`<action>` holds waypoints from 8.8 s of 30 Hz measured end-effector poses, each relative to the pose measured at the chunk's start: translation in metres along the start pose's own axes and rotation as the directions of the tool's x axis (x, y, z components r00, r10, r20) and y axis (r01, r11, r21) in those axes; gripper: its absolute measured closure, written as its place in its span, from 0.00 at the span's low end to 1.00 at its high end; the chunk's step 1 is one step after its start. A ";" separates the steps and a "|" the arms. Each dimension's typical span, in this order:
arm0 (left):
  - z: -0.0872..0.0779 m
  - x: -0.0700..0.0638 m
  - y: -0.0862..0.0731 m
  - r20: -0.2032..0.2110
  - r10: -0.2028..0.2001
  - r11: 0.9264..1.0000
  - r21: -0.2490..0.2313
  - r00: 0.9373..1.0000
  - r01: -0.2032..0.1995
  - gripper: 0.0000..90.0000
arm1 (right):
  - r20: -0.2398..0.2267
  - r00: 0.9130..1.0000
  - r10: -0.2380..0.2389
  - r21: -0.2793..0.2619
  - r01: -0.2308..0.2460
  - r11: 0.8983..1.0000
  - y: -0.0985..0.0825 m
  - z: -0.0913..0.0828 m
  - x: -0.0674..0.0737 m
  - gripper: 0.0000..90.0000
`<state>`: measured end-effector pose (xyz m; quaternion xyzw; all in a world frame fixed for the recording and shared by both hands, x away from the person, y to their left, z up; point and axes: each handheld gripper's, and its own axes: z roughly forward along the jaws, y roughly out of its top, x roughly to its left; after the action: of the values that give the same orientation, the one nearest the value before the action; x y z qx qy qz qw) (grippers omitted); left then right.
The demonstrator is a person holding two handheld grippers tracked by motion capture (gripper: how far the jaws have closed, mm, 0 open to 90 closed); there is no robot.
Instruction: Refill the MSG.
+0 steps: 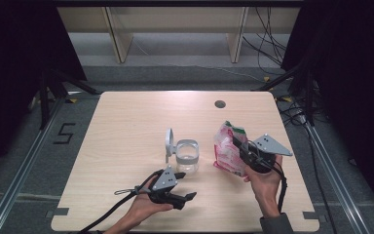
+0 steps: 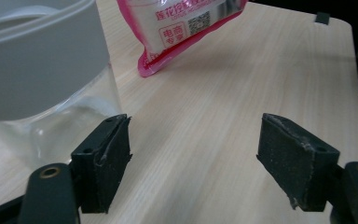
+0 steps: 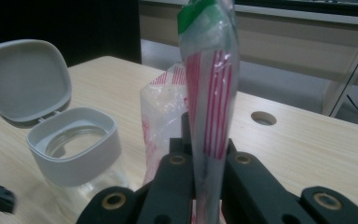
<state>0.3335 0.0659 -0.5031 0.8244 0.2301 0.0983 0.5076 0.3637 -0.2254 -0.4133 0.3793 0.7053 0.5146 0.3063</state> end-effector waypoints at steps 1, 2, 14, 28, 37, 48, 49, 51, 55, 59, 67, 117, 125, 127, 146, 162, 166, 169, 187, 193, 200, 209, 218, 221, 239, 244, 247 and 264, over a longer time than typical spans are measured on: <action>0.005 0.000 0.001 -0.003 -0.011 1.000 -0.004 1.000 0.011 0.28 | -0.014 1.000 0.024 -0.001 -0.024 1.000 0.001 -0.001 0.001 1.00; 0.009 0.000 0.003 -0.001 -0.024 1.000 -0.013 1.000 0.024 0.28 | -0.028 0.999 0.040 -0.004 -0.041 0.999 0.002 -0.002 0.001 1.00; 0.059 -0.013 0.013 -0.075 -0.015 1.000 -0.015 0.997 0.014 0.31 | -0.070 0.997 0.017 -0.058 -0.021 0.998 0.019 -0.018 0.012 1.00; 0.060 -0.012 0.021 -0.124 -0.009 0.999 -0.044 0.992 0.004 0.41 | -0.133 0.991 -0.023 -0.088 0.011 0.996 0.034 -0.032 0.034 1.00; 0.060 -0.017 0.024 -0.162 0.037 0.997 -0.060 0.986 -0.048 0.72 | -0.162 0.987 -0.008 -0.074 -0.004 0.997 0.035 -0.031 0.044 1.00; 0.064 -0.026 0.027 -0.181 0.034 0.999 -0.024 0.983 -0.039 0.86 | -0.143 0.990 0.010 -0.081 -0.022 0.996 0.037 -0.019 0.034 1.00; 0.064 -0.026 0.027 -0.184 0.026 0.999 -0.024 0.983 -0.031 0.87 | -0.141 0.990 0.025 -0.088 -0.038 0.995 0.037 -0.018 0.034 1.00; 0.065 -0.027 0.027 -0.197 0.001 0.999 -0.039 0.980 -0.009 0.87 | -0.162 0.985 0.066 -0.060 -0.076 0.995 0.038 -0.016 0.033 1.00; 0.068 -0.025 0.028 -0.214 0.000 1.000 -0.028 0.977 -0.006 0.88 | -0.152 0.983 0.099 -0.049 -0.107 0.993 0.041 -0.004 0.034 1.00; 0.070 -0.020 0.028 -0.221 -0.028 0.999 -0.039 0.975 0.020 0.88 | -0.145 0.983 0.109 -0.028 -0.114 0.993 0.045 0.004 0.039 1.00; 0.076 -0.026 0.029 -0.241 -0.087 0.993 -0.099 0.967 0.064 0.88 | -0.138 0.984 0.116 -0.025 -0.121 0.992 0.052 0.014 0.036 1.00; 0.091 -0.056 0.031 -0.300 -0.149 0.979 -0.176 0.942 0.099 0.88 | -0.099 0.993 -0.063 0.122 0.075 0.990 0.072 0.046 0.056 1.00; 0.095 -0.058 0.032 -0.290 -0.161 0.977 -0.181 0.943 0.111 0.88 | -0.109 0.986 -0.128 0.167 0.145 0.975 0.073 0.050 0.060 1.00; 0.095 -0.059 0.031 -0.280 -0.169 0.975 -0.186 0.945 0.119 0.88 | -0.132 0.977 -0.166 0.173 0.188 0.967 0.074 0.051 0.062 1.00; 0.100 -0.060 0.036 -0.280 -0.177 0.968 -0.222 0.944 0.115 0.88 | -0.199 0.962 -0.189 0.163 0.222 0.961 0.080 0.051 0.066 1.00; 0.104 -0.060 0.039 -0.282 -0.203 0.958 -0.254 0.938 0.131 0.88 | -0.206 0.966 -0.154 0.165 0.190 0.968 0.082 0.049 0.070 1.00; 0.104 -0.060 0.040 -0.282 -0.202 0.957 -0.261 0.938 0.127 0.88 | -0.214 0.963 -0.164 0.156 0.199 0.967 0.084 0.050 0.070 1.00; 0.106 -0.060 0.040 -0.275 -0.206 0.955 -0.265 0.939 0.132 0.88 | -0.227 0.960 -0.161 0.169 0.202 0.965 0.084 0.051 0.071 1.00; 0.109 -0.063 0.043 -0.261 -0.200 0.950 -0.287 0.944 0.122 0.88 | -0.246 0.953 -0.178 0.167 0.223 0.961 0.086 0.052 0.071 1.00; 0.110 -0.063 0.043 -0.260 -0.210 0.946 -0.297 0.943 0.129 0.88 | -0.253 0.950 -0.181 0.177 0.230 0.957 0.086 0.054 0.074 1.00; 0.109 -0.063 0.044 -0.257 -0.211 0.944 -0.303 0.943 0.129 0.89 | -0.254 0.946 -0.201 0.172 0.248 0.953 0.087 0.053 0.078 1.00; 0.108 -0.064 0.044 -0.263 -0.212 0.944 -0.306 0.941 0.127 0.88 | -0.263 0.946 -0.190 0.177 0.240 0.954 0.087 0.053 0.078 1.00; 0.108 -0.065 0.044 -0.262 -0.213 0.942 -0.310 0.941 0.127 0.88 | -0.261 0.938 -0.226 0.143 0.269 0.952 0.088 0.055 0.077 1.00; 0.107 -0.065 0.044 -0.273 -0.206 0.943 -0.311 0.940 0.117 0.88 | -0.272 0.939 -0.213 0.163 0.263 0.951 0.089 0.054 0.079 1.00; 0.106 -0.065 0.045 -0.256 -0.218 0.941 -0.312 0.942 0.133 0.88 | -0.272 0.938 -0.214 0.166 0.265 0.950 0.087 0.056 0.083 1.00; 0.107 -0.065 0.045 -0.253 -0.220 0.940 -0.313 0.942 0.135 0.88 | -0.279 0.938 -0.208 0.165 0.260 0.951 0.087 0.057 0.082 1.00; 0.106 -0.066 0.045 -0.258 -0.216 0.940 -0.317 0.942 0.129 0.88 | -0.272 0.934 -0.230 0.145 0.276 0.950 0.087 0.057 0.081 1.00; 0.113 -0.068 0.048 -0.215 -0.292 0.897 -0.399 0.932 0.189 0.88 | -0.275 0.940 -0.203 0.166 0.254 0.953 0.086 0.058 0.084 1.00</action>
<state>0.3322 -0.0740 -0.5081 0.6571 0.3750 0.1872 0.6266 0.3864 -0.1096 -0.3505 0.2540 0.8260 0.4468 0.2317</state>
